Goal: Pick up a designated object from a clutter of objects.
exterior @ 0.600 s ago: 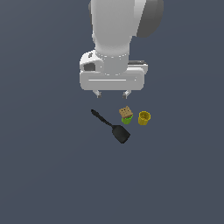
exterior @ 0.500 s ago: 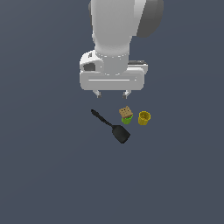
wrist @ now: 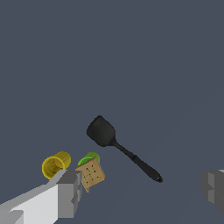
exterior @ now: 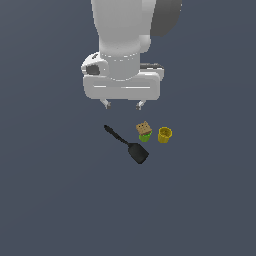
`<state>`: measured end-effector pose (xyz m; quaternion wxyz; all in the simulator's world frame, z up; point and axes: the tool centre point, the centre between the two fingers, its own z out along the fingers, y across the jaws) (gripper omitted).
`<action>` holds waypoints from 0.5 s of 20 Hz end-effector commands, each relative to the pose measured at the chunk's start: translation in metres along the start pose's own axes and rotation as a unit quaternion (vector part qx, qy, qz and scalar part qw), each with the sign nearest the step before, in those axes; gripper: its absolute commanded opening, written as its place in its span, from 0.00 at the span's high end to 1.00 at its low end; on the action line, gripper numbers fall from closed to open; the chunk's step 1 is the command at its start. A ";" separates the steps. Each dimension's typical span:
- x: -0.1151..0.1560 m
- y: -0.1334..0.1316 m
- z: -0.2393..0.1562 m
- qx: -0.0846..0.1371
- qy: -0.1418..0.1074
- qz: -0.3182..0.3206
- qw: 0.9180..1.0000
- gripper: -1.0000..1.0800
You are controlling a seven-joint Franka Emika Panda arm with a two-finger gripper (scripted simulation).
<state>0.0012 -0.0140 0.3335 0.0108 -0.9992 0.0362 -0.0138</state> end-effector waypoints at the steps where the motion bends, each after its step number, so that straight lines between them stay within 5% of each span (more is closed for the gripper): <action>1: 0.000 0.000 0.000 0.000 0.000 0.001 1.000 0.04; 10: -0.008 -0.012 0.027 -0.002 -0.002 -0.027 1.000 0.04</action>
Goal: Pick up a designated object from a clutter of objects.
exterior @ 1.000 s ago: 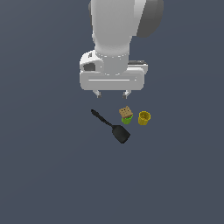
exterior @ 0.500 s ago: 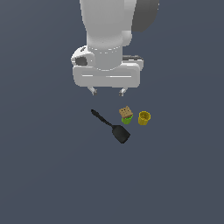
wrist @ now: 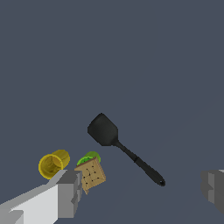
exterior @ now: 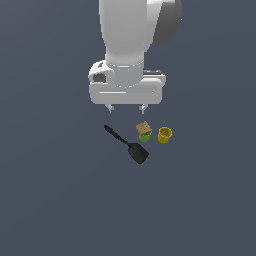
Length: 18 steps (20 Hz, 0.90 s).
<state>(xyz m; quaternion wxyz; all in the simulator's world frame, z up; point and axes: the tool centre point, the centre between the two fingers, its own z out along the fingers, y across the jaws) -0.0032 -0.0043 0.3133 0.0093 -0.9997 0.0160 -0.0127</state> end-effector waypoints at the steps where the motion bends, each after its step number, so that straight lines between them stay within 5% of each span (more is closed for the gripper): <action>1: -0.004 -0.006 0.013 -0.001 -0.001 -0.013 1.000 0.04; 18: -0.083 -0.063 0.146 -0.007 -0.011 -0.168 0.986 0.04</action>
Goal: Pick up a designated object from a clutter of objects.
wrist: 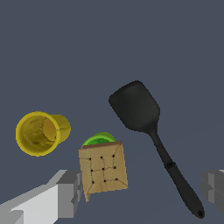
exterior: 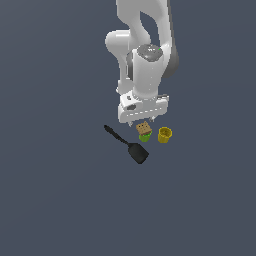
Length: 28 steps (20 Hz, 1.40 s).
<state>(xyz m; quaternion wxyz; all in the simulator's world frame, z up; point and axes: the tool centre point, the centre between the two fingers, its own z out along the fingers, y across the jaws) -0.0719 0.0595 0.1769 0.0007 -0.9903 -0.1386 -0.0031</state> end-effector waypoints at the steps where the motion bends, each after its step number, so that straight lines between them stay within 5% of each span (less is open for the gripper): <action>1: -0.011 -0.010 0.016 0.000 -0.001 -0.021 1.000 0.04; 11: -0.038 -0.032 0.046 0.000 -0.003 -0.067 0.998 0.04; 28: -0.040 -0.033 0.083 0.001 -0.003 -0.069 0.998 0.04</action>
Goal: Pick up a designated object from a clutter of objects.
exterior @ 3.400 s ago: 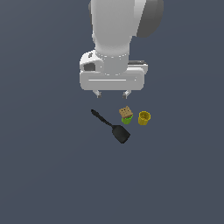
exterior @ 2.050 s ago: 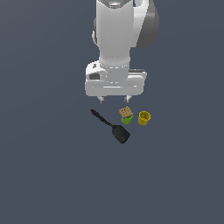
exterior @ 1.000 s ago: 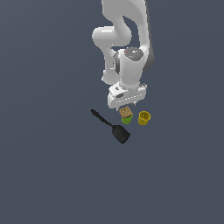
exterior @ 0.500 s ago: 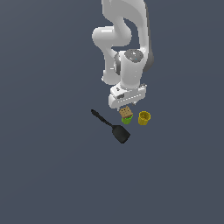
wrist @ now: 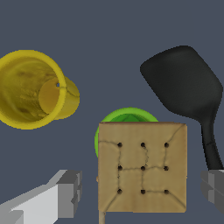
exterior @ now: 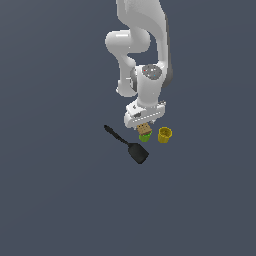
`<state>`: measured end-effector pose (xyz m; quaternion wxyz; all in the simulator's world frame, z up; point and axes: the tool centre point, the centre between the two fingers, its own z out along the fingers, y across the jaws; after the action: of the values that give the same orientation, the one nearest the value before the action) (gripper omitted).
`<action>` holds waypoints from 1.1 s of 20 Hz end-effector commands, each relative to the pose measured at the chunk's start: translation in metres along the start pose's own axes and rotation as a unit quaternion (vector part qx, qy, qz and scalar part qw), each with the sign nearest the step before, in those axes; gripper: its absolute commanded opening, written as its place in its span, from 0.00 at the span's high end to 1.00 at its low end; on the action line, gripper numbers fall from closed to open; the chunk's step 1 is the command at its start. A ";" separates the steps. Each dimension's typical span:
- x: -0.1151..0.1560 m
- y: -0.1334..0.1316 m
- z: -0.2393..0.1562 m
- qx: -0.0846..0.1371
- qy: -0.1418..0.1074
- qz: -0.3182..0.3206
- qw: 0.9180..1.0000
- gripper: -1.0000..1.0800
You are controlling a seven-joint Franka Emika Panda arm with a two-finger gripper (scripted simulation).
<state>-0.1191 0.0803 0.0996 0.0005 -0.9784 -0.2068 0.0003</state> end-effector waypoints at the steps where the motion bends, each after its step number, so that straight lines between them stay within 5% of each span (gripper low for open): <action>1: 0.000 0.000 0.009 0.000 0.000 0.000 1.000 0.04; 7: 0.000 0.000 0.017 0.000 0.000 -0.001 1.000 0.04; 8: 0.000 0.000 0.017 0.000 0.000 -0.001 1.000 1.00; 22: 0.001 0.001 0.013 0.000 0.001 0.000 1.000 1.00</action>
<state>-0.1191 0.0800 0.0849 0.0003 -0.9783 -0.2070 -0.0001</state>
